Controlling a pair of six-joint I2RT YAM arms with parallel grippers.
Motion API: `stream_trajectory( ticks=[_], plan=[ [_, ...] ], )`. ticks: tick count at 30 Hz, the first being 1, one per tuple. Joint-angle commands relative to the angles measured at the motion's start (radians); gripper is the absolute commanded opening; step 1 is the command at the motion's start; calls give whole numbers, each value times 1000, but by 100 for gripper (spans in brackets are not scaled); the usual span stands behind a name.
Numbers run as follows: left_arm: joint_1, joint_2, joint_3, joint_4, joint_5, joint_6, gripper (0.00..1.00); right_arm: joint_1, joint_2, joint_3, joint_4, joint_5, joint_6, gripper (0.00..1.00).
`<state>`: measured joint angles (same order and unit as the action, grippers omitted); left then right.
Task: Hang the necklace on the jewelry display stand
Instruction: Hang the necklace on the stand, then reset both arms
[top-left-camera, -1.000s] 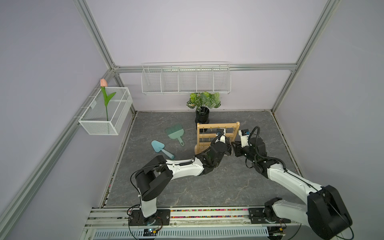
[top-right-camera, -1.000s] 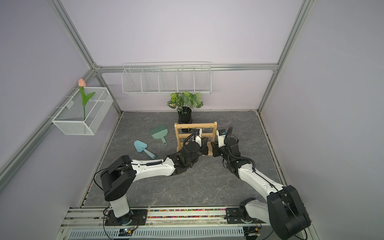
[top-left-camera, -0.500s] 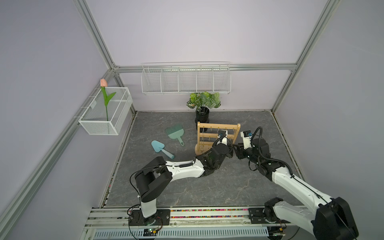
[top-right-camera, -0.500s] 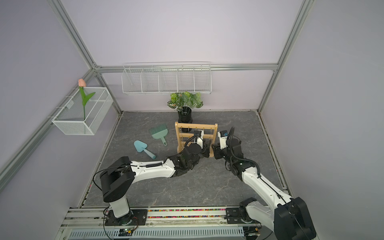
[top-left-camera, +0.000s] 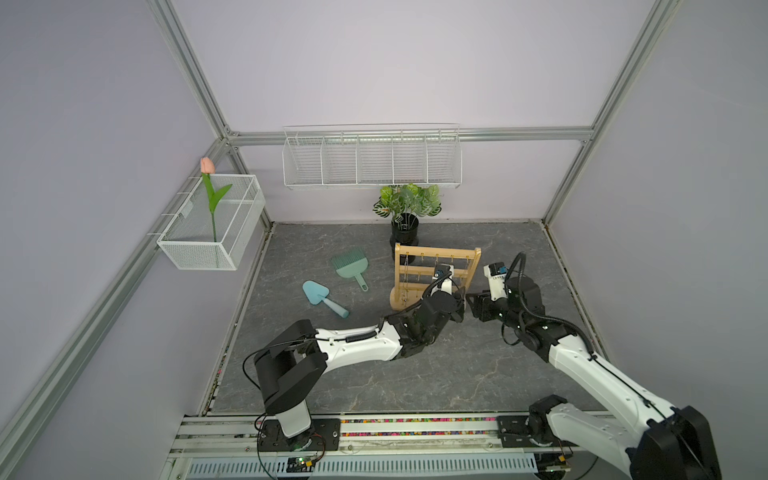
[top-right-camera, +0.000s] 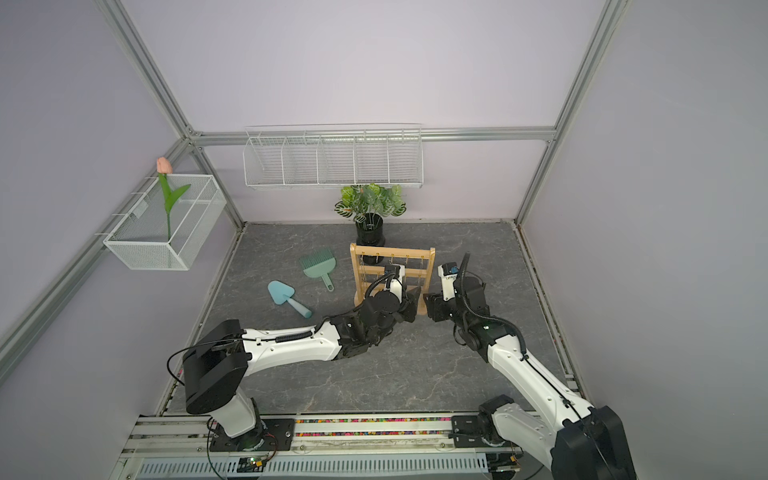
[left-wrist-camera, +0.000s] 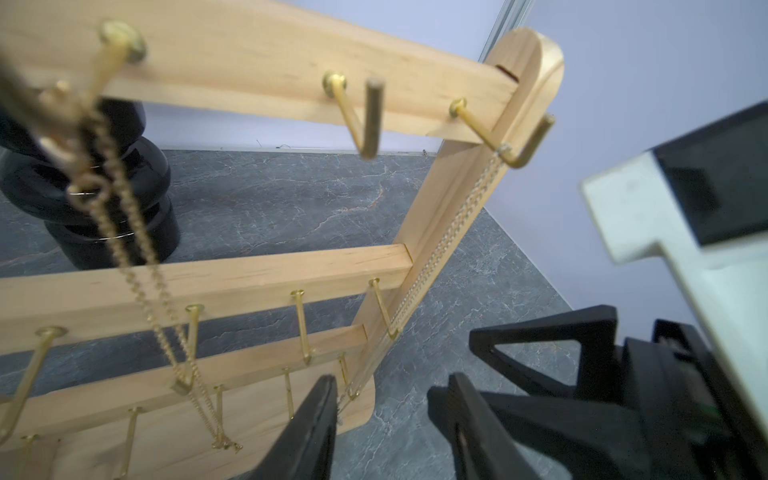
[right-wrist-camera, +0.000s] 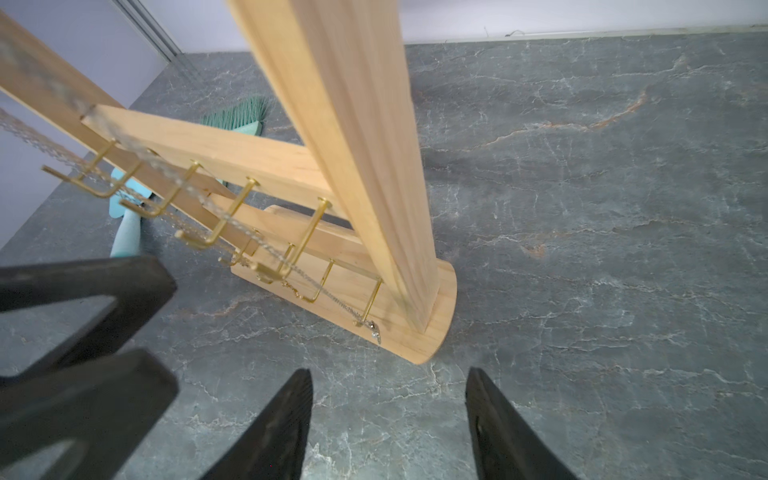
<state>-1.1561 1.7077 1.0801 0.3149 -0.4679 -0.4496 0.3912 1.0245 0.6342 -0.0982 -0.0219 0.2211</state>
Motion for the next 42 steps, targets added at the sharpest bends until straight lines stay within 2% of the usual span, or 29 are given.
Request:
stream_trajectory(
  ticks=[1, 6, 12, 14, 15, 16, 17, 18, 21, 26, 29, 33, 36, 38, 40, 42],
  plan=[
    [-3, -33, -13, -60, -10, -44, 46, -10, -46, 2, -23, 21, 4, 64],
    [-2, -75, -27, -139, -22, -91, 46, -21, -63, -1, -46, 45, 15, 68],
    [-2, -182, -71, -287, -133, -161, 46, -30, -103, -24, -62, 82, 33, 73],
    [4, -228, -86, -360, -181, -169, 47, -33, -114, -36, -73, 111, 37, 80],
    [14, -254, -102, -380, -196, -175, 48, -34, -113, -39, -77, 127, 37, 94],
    [34, -290, -128, -397, -199, -184, 53, -34, -111, -45, -80, 151, 38, 89],
    [68, -324, -154, -413, -174, -195, 65, -36, -105, -52, -77, 177, 40, 89],
    [104, -354, -175, -426, -152, -205, 100, -39, -98, -61, -70, 193, 39, 89],
    [215, -452, -228, -459, -154, -185, 99, -46, -70, -74, -45, 251, 48, 89],
    [417, -566, -234, -597, -264, -142, 99, -66, -57, -133, 97, 433, 58, 89],
    [551, -624, -272, -630, -316, -145, 99, -98, -56, -158, 157, 476, 62, 89],
    [684, -657, -306, -628, -369, -93, 100, -159, -15, -167, 218, 412, 39, 89],
    [764, -615, -300, -597, -398, -32, 100, -204, 62, -151, 270, 377, 23, 89],
    [793, -561, -289, -518, -425, 82, 100, -236, 113, -118, 277, 342, -5, 89],
    [835, -504, -312, -415, -397, 209, 100, -255, 144, -102, 284, 335, -24, 89],
    [878, -471, -338, -364, -336, 250, 100, -281, 165, -91, 284, 296, -29, 89]
  ],
)
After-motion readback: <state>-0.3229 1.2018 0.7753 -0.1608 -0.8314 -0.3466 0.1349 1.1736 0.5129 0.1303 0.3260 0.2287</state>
